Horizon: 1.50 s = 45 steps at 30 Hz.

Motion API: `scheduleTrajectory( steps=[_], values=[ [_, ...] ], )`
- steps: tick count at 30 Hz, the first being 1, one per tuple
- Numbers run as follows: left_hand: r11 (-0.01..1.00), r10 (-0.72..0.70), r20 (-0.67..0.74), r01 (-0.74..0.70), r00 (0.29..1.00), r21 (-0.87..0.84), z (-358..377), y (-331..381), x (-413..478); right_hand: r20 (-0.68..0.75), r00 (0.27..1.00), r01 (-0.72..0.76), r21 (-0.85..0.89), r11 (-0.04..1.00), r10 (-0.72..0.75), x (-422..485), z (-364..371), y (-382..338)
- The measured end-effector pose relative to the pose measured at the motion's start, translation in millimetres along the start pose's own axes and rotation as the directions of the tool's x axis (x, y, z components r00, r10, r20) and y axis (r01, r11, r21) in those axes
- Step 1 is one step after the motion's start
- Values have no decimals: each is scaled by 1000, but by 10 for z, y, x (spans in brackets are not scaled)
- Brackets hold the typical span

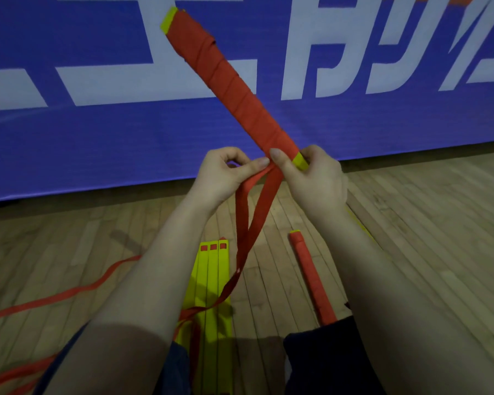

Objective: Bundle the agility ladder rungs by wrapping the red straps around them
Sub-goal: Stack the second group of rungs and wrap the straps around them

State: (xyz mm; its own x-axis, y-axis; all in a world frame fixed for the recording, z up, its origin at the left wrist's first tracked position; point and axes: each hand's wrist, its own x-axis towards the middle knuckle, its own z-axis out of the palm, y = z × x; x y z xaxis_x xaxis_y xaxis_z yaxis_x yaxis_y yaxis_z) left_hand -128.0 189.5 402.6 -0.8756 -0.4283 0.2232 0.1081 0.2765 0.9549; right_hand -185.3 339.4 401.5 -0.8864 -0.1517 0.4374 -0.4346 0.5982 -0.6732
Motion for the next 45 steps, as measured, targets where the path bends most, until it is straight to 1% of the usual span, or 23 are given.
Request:
scheduleTrajectory(
  steps=[2, 4, 5, 8, 10, 12, 15, 16, 18, 19, 21, 23, 24, 26, 28, 31, 33, 35, 37, 39, 40, 42, 45],
  values=[
    [997, -36, 83, 41, 996, -58, 8, 19, -14, -31, 999, 23, -40, 999, -25, -7, 2, -6],
    [986, -85, 191, 110, 978, -129, 35, 20, -36, -54, 998, 10, -27, 1000, -12, -21, 6, -16],
    [980, -105, 220, 138, 970, -142, 52, 21, -51, -60, 998, -9, -1, 1000, 9, -28, 4, -25],
    [972, -114, 216, 154, 970, -175, 92, 6, -70, -56, 994, -87, 102, 991, 93, -15, 5, -39],
    [968, -94, 219, 141, 971, -208, 95, 14, -65, -24, 990, -134, 186, 973, 141, 4, 13, -35],
    [951, -90, 286, 168, 954, -261, 78, 29, -68, 29, 984, -178, 266, 947, 177, 17, 38, -27],
    [923, -109, 404, 243, 908, -297, 42, 49, -85, 71, 978, -206, 315, 926, 194, 15, 69, -23],
    [923, -114, 421, 253, 900, -290, 31, 52, -86, 83, 977, -211, 327, 921, 194, 14, 78, -21],
    [930, -110, 400, 236, 910, -282, 10, 61, -81, 123, 970, -239, 362, 901, 208, 14, 85, -17],
    [933, -104, 375, 221, 921, -283, -6, 58, -70, 156, 960, -275, 399, 875, 231, 9, 75, -32],
    [935, -91, 344, 199, 935, -293, -41, 58, -46, 261, 918, -393, 498, 773, 299, -3, 31, -83],
    [936, -69, 345, 180, 936, -302, -71, 69, -40, 412, 845, -529, 547, 649, 341, -43, -46, -160],
    [933, -60, 347, 176, 936, -313, -82, 73, -38, 477, 810, -575, 534, 619, 341, -63, -77, -186],
    [921, -51, 346, 178, 937, -347, -110, 92, -36, 578, 755, -630, 510, 586, 310, -83, -86, -195],
    [906, -52, 340, 187, 939, -380, -140, 115, -32, 639, 728, -644, 513, 568, 248, -97, -72, -208],
    [903, -81, 306, 200, 949, -381, -190, 135, -19, 670, 736, -591, 565, 576, 99, -119, -76, -208],
    [926, -97, 278, 189, 956, -327, -199, 140, -15, 665, 746, -559, 605, 567, 26, -141, -83, -222],
    [968, -74, 281, 137, 957, -210, -176, 126, -16, 656, 753, -562, 601, 568, 52, -159, -70, -224],
    [980, -37, 271, 88, 962, -177, -133, 114, -19, 644, 758, -583, 601, 547, 99, -166, -46, -247],
    [985, -17, 229, 55, 973, -164, -83, 116, -30, 642, 759, -604, 635, 482, 106, -162, -35, -263],
    [988, -19, 207, 51, 978, -149, -59, 115, -32, 644, 761, -605, 659, 447, 81, -166, -38, -275],
    [983, -17, 200, 53, 980, -176, -11, 135, -50, 676, 736, -615, 695, 373, -46, -178, -35, -301],
    [974, 15, 237, 39, 971, -222, 12, 119, -45, 730, 631, -674, 683, 280, -262, -202, -55, -339]
  ],
)
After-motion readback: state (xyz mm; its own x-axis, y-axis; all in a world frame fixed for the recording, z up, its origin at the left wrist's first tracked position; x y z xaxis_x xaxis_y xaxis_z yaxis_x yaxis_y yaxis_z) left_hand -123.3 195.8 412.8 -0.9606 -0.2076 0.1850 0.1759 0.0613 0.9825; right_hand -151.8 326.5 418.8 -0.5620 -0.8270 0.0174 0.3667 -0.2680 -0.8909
